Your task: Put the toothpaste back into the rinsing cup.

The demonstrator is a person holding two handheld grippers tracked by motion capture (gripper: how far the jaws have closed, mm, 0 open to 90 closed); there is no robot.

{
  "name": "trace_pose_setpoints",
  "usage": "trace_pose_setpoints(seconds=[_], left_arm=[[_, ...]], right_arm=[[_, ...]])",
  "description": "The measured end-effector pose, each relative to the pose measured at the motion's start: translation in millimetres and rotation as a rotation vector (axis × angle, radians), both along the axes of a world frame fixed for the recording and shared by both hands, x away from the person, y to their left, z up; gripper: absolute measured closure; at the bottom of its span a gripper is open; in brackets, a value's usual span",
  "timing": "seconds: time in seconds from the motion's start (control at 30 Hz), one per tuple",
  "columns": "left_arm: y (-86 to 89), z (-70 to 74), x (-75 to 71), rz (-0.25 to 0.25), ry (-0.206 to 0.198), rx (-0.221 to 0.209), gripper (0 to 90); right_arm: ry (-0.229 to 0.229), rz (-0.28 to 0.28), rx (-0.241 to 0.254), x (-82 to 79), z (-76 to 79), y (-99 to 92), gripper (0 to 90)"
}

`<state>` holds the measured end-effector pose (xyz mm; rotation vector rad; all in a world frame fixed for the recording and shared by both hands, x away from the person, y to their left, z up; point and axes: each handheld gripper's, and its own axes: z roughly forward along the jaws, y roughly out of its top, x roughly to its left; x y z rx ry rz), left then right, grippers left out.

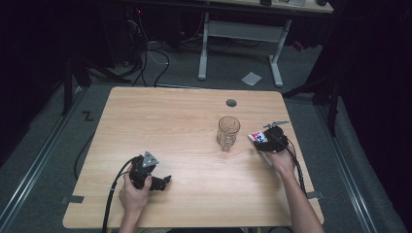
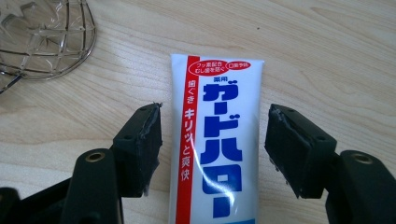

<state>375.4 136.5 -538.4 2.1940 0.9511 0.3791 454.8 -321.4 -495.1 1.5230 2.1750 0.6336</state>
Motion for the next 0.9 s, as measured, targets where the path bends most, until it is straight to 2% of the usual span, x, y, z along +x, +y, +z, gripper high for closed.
trace_pose_setpoints(seconds=[0.23,0.3,0.43,0.6,0.9], left_arm=[[0.0,0.0,0.0,0.000,0.000,0.000,0.6],[0.0,0.0,0.0,0.000,0.000,0.000,0.6],[0.0,0.0,-0.1,-0.001,-0.001,0.001,0.7],[0.0,0.0,-0.1,-0.001,-0.001,0.000,0.7],[0.0,0.0,-0.1,-0.001,-0.001,0.001,0.7]], right_arm=[[0.032,-0.007,-0.012,7.6,-3.1,0.4,36.2],[0.039,-0.007,-0.001,9.0,-2.9,1.6,36.3],[0.061,-0.007,-0.032,13.0,-6.3,5.8,36.6],[0.079,-0.022,-0.039,15.9,-10.4,5.8,38.8],[0.092,-0.025,-0.019,17.4,-10.6,3.6,39.8]])
